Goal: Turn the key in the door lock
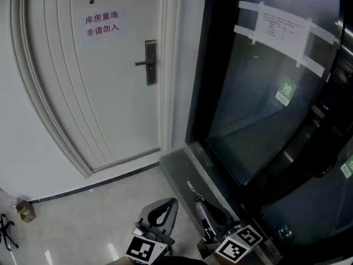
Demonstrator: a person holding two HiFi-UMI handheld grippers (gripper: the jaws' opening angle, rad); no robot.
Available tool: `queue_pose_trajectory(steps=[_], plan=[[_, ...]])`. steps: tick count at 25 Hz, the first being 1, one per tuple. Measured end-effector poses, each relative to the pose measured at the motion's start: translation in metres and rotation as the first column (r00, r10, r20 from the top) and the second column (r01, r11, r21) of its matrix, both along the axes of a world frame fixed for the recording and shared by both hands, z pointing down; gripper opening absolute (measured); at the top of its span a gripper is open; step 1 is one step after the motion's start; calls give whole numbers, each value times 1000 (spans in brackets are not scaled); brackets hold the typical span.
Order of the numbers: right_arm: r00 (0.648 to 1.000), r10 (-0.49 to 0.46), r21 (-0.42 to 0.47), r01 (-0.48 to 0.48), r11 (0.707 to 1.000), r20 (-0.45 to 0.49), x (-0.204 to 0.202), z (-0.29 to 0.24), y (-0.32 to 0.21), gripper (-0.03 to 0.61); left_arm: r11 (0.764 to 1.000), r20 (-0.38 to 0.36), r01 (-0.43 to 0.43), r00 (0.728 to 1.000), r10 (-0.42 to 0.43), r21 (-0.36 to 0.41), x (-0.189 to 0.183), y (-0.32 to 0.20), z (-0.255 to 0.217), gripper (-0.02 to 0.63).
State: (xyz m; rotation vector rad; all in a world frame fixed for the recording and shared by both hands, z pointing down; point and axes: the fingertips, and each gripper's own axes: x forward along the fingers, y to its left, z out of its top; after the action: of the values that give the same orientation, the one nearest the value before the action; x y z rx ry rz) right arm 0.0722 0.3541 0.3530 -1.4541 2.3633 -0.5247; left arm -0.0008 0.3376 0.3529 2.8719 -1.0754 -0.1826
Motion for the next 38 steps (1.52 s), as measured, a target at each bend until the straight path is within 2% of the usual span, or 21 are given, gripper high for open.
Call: queue_pose_trajectory(steps=[8, 22, 29, 38], plan=[[1000, -18, -15, 18, 1000, -5, -14, 3, -77, 18, 1000, -15, 12, 1000, -12, -2, -12, -73, 2, 8], [988, -152, 8, 152, 988, -1, -6, -8, -225, 18, 987, -2, 163, 987, -163, -4, -12, -205, -5, 8], [978, -201, 6, 201, 980, -53, 16, -13, -299, 18, 977, 14, 212, 977, -211, -29, 16, -277, -7, 8], [960, -277, -10, 276, 961, -36, 33, -8, -381, 18, 957, 30, 288, 957, -287, -34, 36, -352, -5, 8]])
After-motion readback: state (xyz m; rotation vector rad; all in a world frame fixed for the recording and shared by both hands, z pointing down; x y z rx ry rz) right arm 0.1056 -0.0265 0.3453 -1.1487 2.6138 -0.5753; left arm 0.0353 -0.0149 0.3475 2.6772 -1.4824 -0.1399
